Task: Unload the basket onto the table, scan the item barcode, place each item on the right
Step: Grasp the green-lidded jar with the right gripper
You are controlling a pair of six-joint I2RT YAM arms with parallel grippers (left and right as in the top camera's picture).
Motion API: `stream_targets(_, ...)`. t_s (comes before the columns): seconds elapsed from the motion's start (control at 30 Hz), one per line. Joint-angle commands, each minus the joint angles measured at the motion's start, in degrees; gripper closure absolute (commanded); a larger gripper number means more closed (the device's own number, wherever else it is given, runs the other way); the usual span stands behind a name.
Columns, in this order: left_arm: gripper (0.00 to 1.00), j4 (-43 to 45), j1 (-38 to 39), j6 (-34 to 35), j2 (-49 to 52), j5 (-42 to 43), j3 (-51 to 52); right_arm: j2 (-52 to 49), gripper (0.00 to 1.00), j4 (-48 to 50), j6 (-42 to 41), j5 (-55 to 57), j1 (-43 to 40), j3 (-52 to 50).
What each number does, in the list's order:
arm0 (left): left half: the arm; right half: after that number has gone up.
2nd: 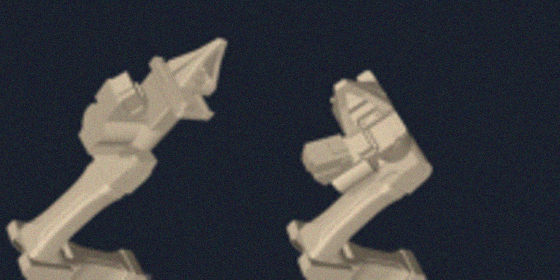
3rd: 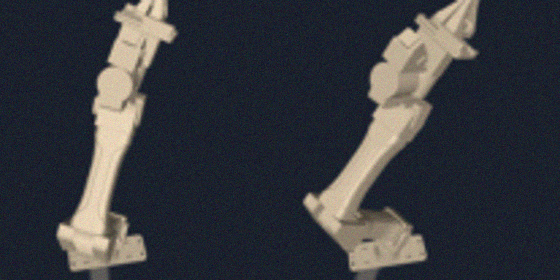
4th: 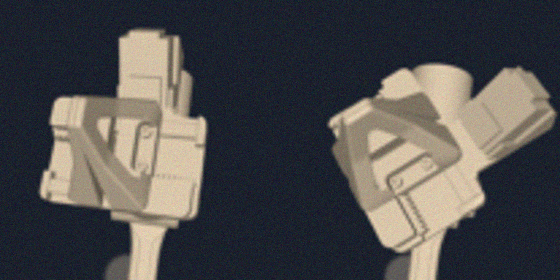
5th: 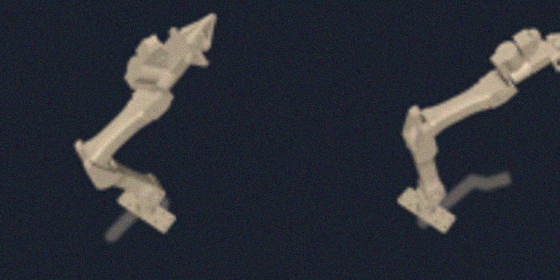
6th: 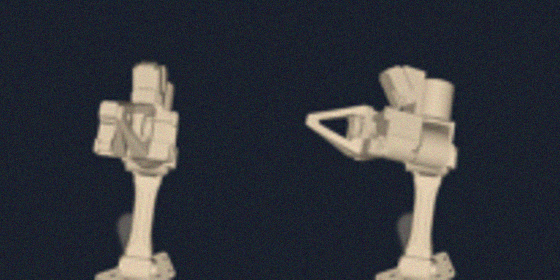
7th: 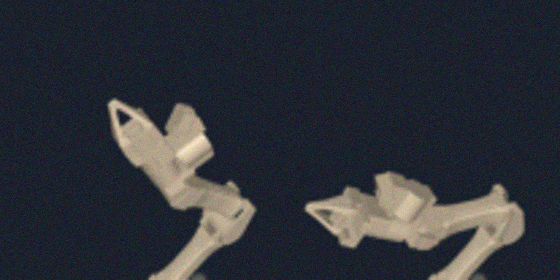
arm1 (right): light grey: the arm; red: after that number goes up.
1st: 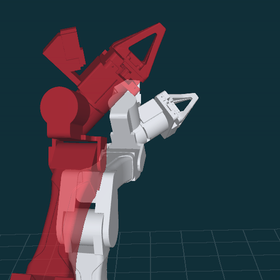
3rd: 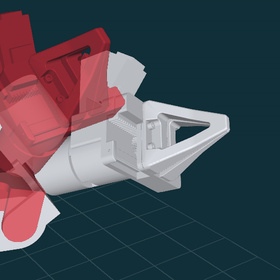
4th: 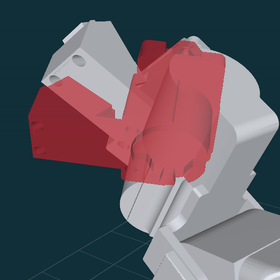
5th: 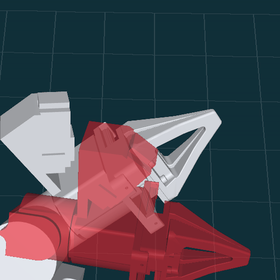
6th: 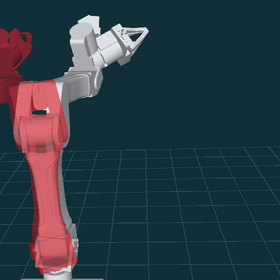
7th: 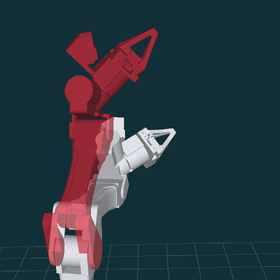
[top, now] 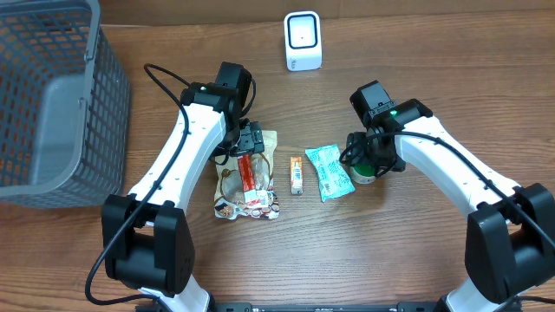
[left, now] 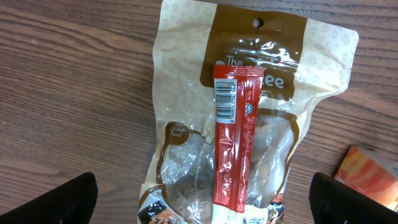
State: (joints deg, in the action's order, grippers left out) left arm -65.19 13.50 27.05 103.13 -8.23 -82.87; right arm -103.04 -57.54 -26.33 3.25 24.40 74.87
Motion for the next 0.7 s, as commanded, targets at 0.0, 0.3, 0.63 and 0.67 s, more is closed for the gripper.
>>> stream_targets(0.0,0.00,-0.1,0.0,0.8,-0.6,-0.5,-0.8,0.3,0.27,-0.7,1.1,4.9,0.0,-0.7)
stream_targets(0.3,0.00,-0.1,0.0,0.8,-0.6,-0.5,-0.8,0.3,0.18,-0.8,1.1,5.3,0.0,-0.7)
stream_targets(0.63,0.00,-0.1,0.0,0.8,-0.6,-0.5,-0.8,0.3,0.00,1.1,1.1,5.3,0.0,-0.7)
stream_targets(0.67,0.00,-0.1,0.0,0.8,-0.6,-0.5,-0.8,0.4,0.00,1.1,1.1,5.3,0.0,-0.7)
